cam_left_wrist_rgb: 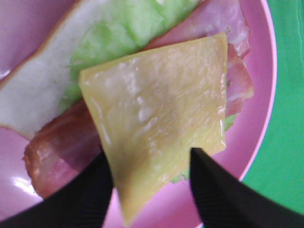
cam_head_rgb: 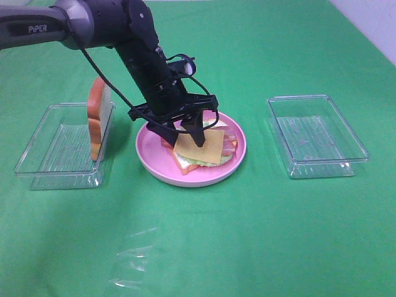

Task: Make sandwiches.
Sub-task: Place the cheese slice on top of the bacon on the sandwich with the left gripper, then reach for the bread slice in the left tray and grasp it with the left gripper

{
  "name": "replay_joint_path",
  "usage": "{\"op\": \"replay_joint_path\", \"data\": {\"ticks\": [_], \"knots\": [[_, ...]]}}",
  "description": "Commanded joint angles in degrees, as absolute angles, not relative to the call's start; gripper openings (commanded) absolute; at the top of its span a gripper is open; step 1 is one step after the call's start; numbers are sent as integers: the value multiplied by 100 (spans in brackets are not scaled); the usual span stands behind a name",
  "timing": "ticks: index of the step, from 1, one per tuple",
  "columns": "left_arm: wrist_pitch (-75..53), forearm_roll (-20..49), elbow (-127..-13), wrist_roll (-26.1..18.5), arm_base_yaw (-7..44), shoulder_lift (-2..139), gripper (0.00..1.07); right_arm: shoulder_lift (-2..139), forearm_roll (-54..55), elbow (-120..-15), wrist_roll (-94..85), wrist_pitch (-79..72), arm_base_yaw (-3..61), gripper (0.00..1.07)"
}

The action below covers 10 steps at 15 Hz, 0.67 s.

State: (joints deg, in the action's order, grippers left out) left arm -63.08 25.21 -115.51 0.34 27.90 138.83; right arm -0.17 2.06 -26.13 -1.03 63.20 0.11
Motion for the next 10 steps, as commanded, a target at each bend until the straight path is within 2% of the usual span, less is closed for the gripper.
{"op": "replay_joint_path", "data": {"ticks": [1, 5, 7, 9, 10], "knots": [[-6354, 2521, -11591, 34, 2842, 13768, 102, -206, 212, -2590, -166, 6291, 6, 96], [-6663, 2194, -12284, 86, 2842, 13533, 102, -206, 212, -2590, -166, 6291, 6, 96], [-7128, 1965, -13195, 350, 2842, 13356, 102, -206, 212, -2590, -166, 6291, 6, 96], [-7328, 1564, -13470, 516, 2830, 13201, 102, -206, 212, -2590, -166, 6291, 6, 96], [-7557, 888, -13528, 722, 2762, 12995, 102, -206, 212, -2590, -166, 6291, 6, 96]]}}
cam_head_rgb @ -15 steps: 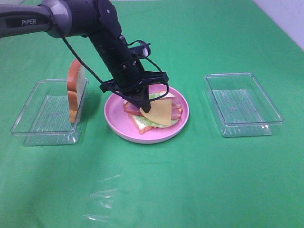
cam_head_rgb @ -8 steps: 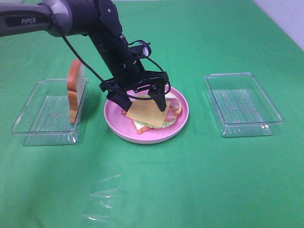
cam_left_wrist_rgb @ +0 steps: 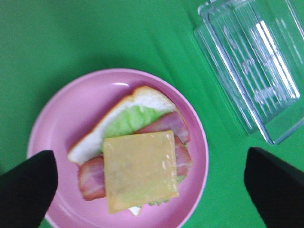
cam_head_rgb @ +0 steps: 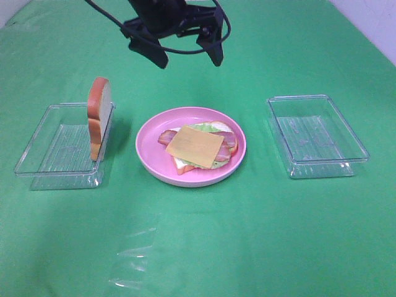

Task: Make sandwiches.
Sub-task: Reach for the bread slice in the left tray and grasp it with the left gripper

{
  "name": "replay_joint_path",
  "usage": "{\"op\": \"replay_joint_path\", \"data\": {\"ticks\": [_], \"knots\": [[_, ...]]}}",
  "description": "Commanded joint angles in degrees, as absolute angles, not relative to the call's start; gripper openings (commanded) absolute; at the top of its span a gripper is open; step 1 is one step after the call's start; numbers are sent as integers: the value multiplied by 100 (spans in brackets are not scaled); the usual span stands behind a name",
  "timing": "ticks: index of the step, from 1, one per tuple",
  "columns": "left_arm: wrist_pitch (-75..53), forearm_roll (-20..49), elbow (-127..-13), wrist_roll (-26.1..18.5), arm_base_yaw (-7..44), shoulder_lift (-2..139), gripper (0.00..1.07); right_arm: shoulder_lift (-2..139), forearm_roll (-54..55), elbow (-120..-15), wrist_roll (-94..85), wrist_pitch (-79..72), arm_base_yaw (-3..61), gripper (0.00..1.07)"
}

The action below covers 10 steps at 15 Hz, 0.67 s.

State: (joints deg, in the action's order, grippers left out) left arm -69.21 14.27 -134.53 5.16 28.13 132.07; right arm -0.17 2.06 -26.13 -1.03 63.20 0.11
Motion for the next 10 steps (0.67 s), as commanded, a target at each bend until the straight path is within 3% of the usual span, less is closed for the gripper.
{"op": "replay_joint_path", "data": {"ticks": [1, 7, 10], "knots": [[-7557, 733, -13505, 791, 2727, 12914, 102, -206, 212, -2590, -166, 6291, 6, 96], [-7557, 539, -12680, 859, 1690, 12072, 101, -201, 212, -2590, -166, 6291, 6, 96], [-7552, 676, -12084, 814, 1415, 11992, 101, -201, 212, -2590, -166, 6291, 6, 96]]}}
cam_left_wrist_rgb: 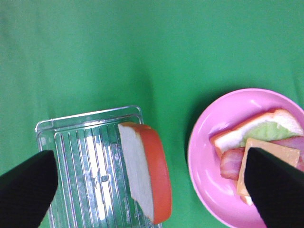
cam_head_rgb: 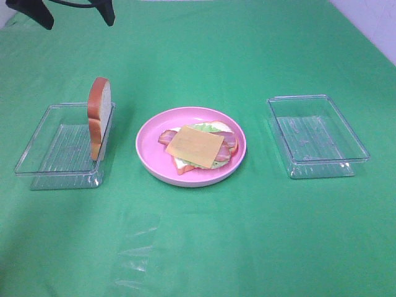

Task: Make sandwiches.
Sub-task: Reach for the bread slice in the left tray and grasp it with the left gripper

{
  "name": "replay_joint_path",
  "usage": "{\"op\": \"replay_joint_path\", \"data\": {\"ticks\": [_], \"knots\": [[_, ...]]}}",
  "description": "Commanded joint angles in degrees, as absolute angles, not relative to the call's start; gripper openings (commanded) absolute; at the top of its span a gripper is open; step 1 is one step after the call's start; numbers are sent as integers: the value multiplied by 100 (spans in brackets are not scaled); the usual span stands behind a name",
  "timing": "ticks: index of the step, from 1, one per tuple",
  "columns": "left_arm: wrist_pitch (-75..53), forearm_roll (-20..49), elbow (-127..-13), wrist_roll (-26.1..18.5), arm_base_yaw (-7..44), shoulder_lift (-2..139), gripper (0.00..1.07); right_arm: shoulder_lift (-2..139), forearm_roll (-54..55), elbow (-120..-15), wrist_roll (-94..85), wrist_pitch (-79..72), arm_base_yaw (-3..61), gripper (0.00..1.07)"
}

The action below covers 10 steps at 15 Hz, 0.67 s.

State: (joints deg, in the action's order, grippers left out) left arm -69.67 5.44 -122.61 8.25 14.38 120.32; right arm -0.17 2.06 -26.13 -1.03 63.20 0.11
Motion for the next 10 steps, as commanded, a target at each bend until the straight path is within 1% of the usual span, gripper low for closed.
{"op": "replay_joint_path", "data": {"ticks": [1, 5, 8, 10], "knots": [[-7552, 676, -11986, 814, 1415, 11998, 101, -201, 212, -2590, -166, 6291, 6, 96], [-7552, 722, -11889, 814, 1415, 12273, 101, -201, 212, -2590, -166, 6291, 6, 96], [-7552, 1083, -11889, 819, 1415, 12777, 101, -201, 212, -2590, -166, 6291, 6, 96], [-7552, 1106, -11889, 848, 1415, 13098, 101, -201, 212, -2590, -166, 6291, 6, 96]]}}
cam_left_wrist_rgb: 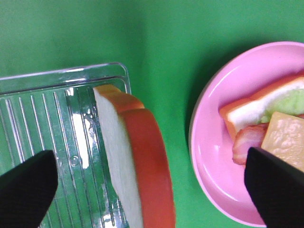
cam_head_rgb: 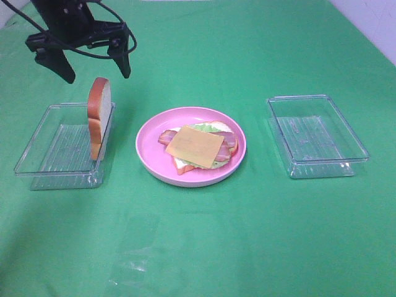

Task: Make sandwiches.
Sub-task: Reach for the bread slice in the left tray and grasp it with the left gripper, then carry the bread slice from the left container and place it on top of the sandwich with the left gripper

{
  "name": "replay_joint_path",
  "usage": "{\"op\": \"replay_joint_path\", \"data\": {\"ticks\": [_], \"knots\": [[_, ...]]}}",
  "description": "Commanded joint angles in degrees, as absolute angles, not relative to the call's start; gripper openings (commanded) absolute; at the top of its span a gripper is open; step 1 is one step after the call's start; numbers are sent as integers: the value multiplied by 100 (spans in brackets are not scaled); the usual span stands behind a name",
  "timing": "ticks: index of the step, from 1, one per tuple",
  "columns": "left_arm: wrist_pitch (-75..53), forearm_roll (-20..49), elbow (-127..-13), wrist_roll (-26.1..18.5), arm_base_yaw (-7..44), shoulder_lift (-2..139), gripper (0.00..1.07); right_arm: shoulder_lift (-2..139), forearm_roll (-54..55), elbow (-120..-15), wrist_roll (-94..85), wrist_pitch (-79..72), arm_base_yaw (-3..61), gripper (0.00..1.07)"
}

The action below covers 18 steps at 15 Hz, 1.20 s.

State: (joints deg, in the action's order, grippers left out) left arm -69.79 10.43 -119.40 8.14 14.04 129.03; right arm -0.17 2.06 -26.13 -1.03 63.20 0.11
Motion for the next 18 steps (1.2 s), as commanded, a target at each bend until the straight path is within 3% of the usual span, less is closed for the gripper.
{"op": "replay_joint_path", "data": {"ticks": [1, 6, 7, 10, 13, 18], "knots": [[-7552, 1112, -11889, 888, 1415, 13235, 101, -201, 212, -2590, -166, 6291, 6, 96], [-7552, 1020, -11889, 1054, 1415, 13493, 98, -201, 212, -2590, -166, 6291, 6, 96], [-7552, 945, -11889, 1123, 1415, 13493, 91, -201, 212, -2590, -166, 6291, 6, 96], [-7552, 905, -11889, 1329, 1415, 13493, 50, -201, 212, -2590, -166, 6291, 6, 96], [-7557, 911, -11889, 1352, 1415, 13407, 29, -201, 212, -2590, -166, 6291, 6, 96], [-7557, 865, -11889, 1358, 1415, 13144, 29, -201, 212, -2590, -166, 6291, 6, 96]]}}
